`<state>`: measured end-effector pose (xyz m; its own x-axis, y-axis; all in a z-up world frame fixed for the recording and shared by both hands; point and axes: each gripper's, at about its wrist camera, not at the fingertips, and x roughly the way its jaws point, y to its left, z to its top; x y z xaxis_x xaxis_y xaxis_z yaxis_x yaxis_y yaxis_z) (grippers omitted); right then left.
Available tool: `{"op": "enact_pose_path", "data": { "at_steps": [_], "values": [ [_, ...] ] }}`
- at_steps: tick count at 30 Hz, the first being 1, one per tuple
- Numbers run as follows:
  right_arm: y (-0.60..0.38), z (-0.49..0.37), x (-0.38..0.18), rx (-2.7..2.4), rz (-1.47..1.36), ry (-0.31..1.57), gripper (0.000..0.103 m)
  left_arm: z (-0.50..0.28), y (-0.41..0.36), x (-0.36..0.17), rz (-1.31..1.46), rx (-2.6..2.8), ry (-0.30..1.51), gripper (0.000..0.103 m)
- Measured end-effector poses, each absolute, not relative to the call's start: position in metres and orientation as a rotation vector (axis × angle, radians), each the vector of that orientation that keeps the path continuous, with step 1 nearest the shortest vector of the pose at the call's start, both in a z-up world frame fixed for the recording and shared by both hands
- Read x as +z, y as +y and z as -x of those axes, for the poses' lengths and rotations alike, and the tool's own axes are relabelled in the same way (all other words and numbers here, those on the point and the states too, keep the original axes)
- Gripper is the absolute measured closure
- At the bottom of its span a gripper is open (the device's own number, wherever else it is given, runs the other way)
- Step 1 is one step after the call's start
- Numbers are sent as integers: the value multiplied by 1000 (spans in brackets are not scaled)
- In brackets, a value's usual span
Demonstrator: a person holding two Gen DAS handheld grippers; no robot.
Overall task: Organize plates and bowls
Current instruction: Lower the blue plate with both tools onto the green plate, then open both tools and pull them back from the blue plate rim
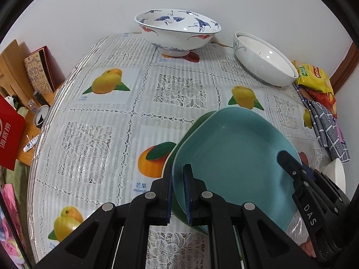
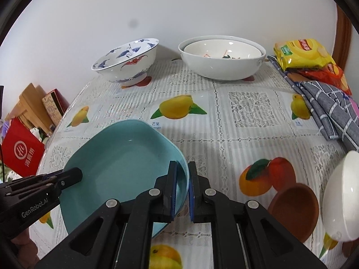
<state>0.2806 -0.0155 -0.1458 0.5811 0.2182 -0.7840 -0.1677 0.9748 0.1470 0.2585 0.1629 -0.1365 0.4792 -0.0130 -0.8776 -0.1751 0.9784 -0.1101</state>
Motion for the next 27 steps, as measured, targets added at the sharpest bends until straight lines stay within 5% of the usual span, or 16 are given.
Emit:
{"op": "enact_pose_path", "data": {
  "at_steps": [20,27],
  "values": [
    [-2,-285,-155,265,15,904,87,-248,164,-128,179,115,1071,92],
    [-11,-278,-146,287,-24,908,86,-238,157,-119,144,115,1069,80]
  ]
}}
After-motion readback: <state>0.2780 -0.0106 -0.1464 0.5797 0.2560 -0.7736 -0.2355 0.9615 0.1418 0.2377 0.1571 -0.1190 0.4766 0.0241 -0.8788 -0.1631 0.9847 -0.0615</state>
